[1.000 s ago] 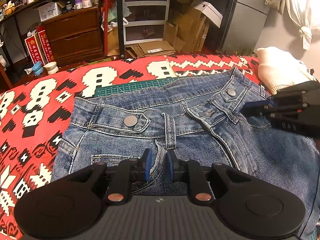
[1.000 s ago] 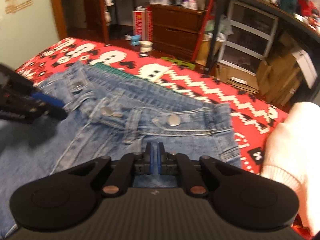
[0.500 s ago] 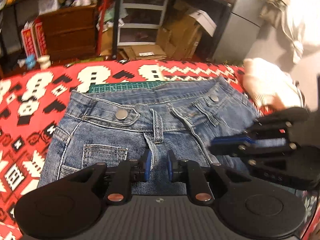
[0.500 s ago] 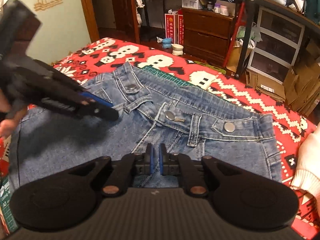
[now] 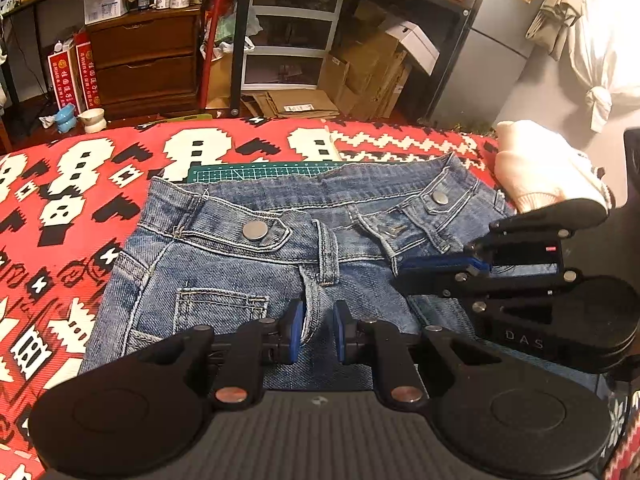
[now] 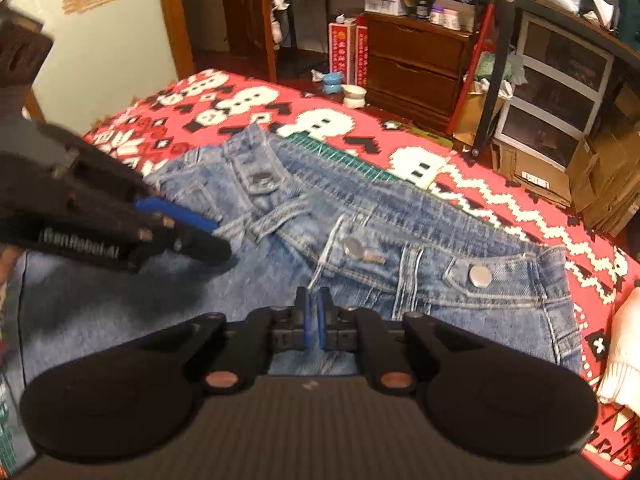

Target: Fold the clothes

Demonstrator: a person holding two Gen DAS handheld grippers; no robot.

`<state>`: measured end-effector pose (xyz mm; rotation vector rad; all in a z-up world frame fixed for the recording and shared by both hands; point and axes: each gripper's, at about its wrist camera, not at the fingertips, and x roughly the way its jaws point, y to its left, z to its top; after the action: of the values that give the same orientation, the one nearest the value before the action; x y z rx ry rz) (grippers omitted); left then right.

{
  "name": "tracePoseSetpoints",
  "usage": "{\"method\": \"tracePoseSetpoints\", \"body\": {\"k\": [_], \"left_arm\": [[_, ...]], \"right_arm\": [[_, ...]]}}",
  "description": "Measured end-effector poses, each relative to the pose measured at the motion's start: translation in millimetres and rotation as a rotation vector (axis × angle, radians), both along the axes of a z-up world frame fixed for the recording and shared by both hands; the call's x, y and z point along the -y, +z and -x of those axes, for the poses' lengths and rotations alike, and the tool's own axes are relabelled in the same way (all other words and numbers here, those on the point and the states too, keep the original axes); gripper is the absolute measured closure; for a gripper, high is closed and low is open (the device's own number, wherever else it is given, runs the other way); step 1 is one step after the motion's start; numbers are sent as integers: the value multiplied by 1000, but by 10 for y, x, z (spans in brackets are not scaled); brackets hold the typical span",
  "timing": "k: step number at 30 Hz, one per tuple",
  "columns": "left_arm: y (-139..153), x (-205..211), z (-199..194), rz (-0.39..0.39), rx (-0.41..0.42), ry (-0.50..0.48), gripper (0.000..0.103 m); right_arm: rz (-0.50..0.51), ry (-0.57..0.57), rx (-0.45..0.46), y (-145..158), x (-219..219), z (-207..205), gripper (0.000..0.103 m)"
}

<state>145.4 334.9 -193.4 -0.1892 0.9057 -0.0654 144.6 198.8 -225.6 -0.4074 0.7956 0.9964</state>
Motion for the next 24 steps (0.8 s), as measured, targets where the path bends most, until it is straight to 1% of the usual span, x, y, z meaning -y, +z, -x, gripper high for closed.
{"method": "tracePoseSetpoints", "body": {"k": [2,5,9,11,14,18,19,21,24], "left_arm": [[-10,2,-10,-9,-6,7,87],[-24,6,-25,-22,-14,16,86],[-2,-64,-13,9,-2,57,82],[16,-130,4,37,2,77,80],[50,-195,32,36,-1,92,80],[72,-288,102,37,-4,109,80],[65,-313,123,42,-7,114,80],[38,-352,168,44,-12,118,80],[-17,-370,242,24,-18,110,80]], "right_arm": [[-6,3,-3,22,-27,-20,95],[-16,9,-7,54,-66,-50,95],[-29,15,-12,98,-120,-89,94],[-53,21,-12,136,-192,-92,94],[-83,31,-9,175,-343,-90,94],[-48,37,-21,39,-683,-103,94],[-43,31,-19,-3,-742,-114,96],[-42,12,-7,-73,-825,-146,97],[-47,-59,-36,-123,-900,-265,98]]}}
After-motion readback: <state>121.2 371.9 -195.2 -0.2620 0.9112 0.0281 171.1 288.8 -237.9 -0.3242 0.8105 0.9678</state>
